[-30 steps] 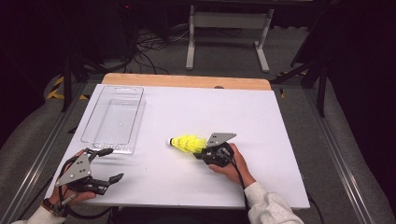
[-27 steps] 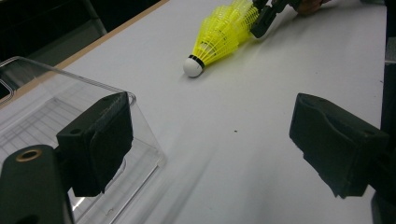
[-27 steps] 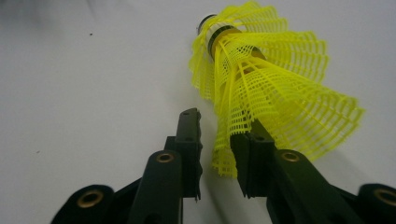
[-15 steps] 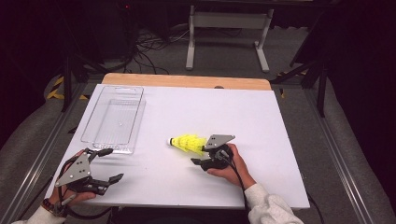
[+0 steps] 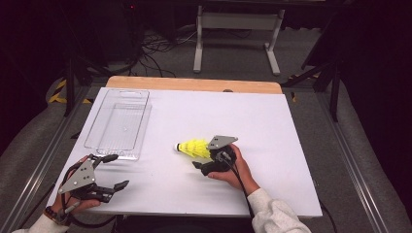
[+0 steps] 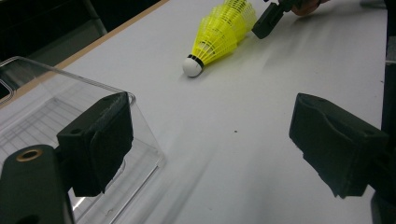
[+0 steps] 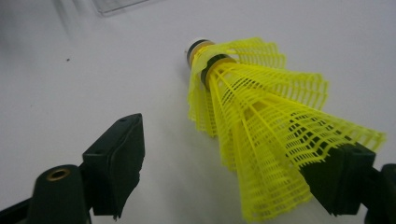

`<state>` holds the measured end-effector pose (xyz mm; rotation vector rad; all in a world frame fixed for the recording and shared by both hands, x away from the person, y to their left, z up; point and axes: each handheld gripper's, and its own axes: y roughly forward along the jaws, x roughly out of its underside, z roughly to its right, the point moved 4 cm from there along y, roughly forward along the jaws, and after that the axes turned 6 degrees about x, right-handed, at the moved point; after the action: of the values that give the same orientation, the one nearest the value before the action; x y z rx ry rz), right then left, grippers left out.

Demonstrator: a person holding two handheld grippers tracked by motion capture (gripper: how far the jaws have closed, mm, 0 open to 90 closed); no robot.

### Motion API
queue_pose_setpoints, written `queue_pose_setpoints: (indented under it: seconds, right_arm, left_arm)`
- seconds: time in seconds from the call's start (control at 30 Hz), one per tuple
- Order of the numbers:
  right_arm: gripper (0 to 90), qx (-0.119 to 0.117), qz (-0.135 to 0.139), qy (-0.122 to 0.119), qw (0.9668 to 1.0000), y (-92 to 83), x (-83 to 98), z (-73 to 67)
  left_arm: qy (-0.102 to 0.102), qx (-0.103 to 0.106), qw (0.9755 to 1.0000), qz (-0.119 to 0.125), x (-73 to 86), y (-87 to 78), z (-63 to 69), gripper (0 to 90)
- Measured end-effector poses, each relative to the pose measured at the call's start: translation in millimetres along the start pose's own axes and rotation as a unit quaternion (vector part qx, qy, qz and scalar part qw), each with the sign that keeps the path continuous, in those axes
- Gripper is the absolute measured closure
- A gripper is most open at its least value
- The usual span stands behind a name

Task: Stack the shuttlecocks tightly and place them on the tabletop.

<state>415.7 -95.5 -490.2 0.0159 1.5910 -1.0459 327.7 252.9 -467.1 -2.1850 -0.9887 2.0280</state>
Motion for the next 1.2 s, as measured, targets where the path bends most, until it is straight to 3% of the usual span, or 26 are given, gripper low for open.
queue_pose_setpoints:
  seconds: [0.07, 0.13, 0.17, 0.33, 0.5, 0.7, 0.83, 1.0, 1.2]
  right_arm:
    - [20.2, 0.019, -0.011, -0.004, 0.9998, 1.2, -1.4, 0.9]
    - [21.4, 0.018, -0.008, -0.003, 0.9998, 1.2, -2.7, 0.6]
    - [25.7, 0.013, 0.003, 0.008, 0.9999, 1.9, -8.0, -2.6]
    - [36.5, -0.002, 0.0, 0.01, 0.9999, 9.9, -11.2, -10.6]
    - [41.0, -0.008, -0.006, 0.017, 0.9998, 16.0, -12.1, -12.5]
    - [48.4, 0.017, -0.008, 0.05, 0.9986, 24.4, -15.8, -10.0]
    - [60.6, 0.039, -0.007, 0.061, 0.9974, 29.5, -17.6, -10.3]
    - [77.4, 0.068, -0.02, 0.048, 0.9963, 31.9, -18.5, -10.0]
    - [79.1, 0.082, -0.019, 0.028, 0.996, 33.8, -20.9, -13.3]
  left_arm:
    - [-0.001, 0.001, 1.0, 0.0, 0.2, 0.1, -0.3, 14.3]
    - [0.001, 0.0, 1.0, -0.001, 0.1, 0.3, -0.2, 14.3]
    - [0.002, 0.0, 1.0, -0.002, -0.2, 0.5, 0.2, 14.3]
    - [-0.001, 0.0, 1.0, 0.001, -0.1, -0.1, -0.3, 14.0]
    - [0.0, 0.001, 1.0, 0.001, -0.1, -0.3, -0.2, 14.0]
    - [0.001, 0.002, 1.0, -0.001, 0.0, 1.0, 0.0, 14.0]
    - [0.0, 0.002, 1.0, -0.001, 0.2, 1.0, -0.1, 14.0]
    - [-0.001, 0.003, 1.0, -0.001, 0.3, 1.0, -0.1, 14.0]
    - [0.002, 0.003, 1.0, -0.001, -0.1, 0.6, -0.2, 14.0]
